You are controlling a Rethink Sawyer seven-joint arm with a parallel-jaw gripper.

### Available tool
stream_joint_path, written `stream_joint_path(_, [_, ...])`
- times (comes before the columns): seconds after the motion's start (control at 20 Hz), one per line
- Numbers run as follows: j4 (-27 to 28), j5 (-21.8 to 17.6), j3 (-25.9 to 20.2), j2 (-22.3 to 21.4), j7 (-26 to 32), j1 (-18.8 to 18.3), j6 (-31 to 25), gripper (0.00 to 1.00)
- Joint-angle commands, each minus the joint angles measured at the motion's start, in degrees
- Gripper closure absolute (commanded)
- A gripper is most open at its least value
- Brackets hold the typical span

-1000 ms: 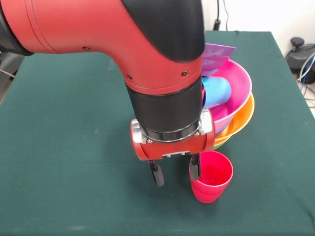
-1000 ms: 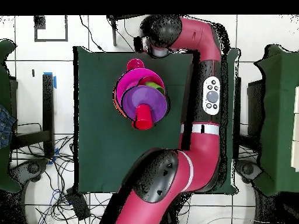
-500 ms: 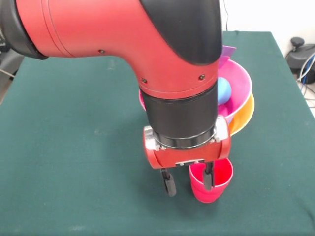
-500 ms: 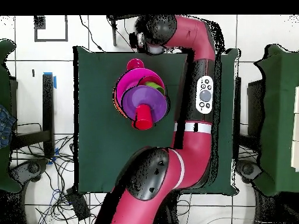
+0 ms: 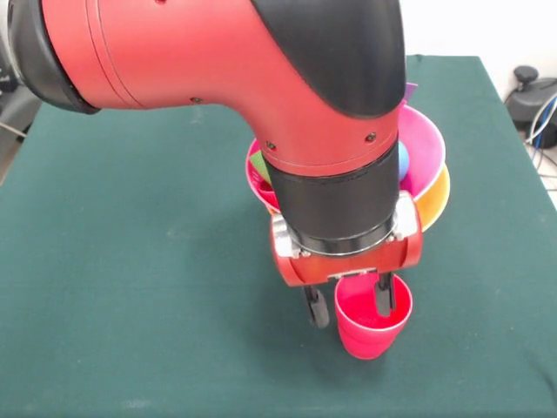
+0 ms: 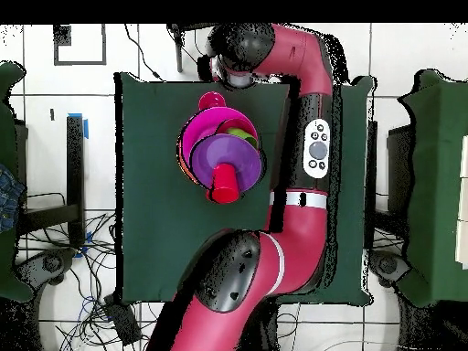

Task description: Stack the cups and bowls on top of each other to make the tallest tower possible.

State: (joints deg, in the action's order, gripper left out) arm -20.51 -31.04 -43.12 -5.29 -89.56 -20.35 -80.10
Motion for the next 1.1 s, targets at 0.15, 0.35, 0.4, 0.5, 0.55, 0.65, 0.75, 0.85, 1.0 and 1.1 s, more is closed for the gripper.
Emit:
stream_joint_path(0.15, [-0.96,-1.85,1.30,0.74,-9.22,1.93,-11.93,0.00])
stream_joint_path(0.35, [-0.92,-2.88,1.81,0.83,-7.93,2.29,-11.57,0.00])
stream_joint_path(0.4, [-1.03,-2.99,1.94,0.74,-7.58,2.34,-11.18,0.00])
stream_joint_path(0.5, [-0.62,-3.43,1.73,1.07,-7.12,2.55,-10.07,0.00])
stream_joint_path(0.55, [-0.48,-3.56,1.64,1.28,-6.99,2.67,-9.11,0.00])
stream_joint_path(0.65, [0.09,-3.89,1.18,1.82,-7.25,2.91,-7.08,0.00])
stream_joint_path(0.75, [-0.31,-3.75,1.67,1.63,-7.66,2.92,-4.90,0.00])
stream_joint_path(0.85, [-0.58,-4.39,2.45,1.33,-6.27,2.99,-3.33,0.00])
stream_joint_path(1.0, [-0.61,-5.30,3.36,0.92,-5.16,3.09,-1.08,0.00])
stream_joint_path(1.1, [-2.14,-4.68,4.65,0.17,-5.02,2.95,-0.81,0.00])
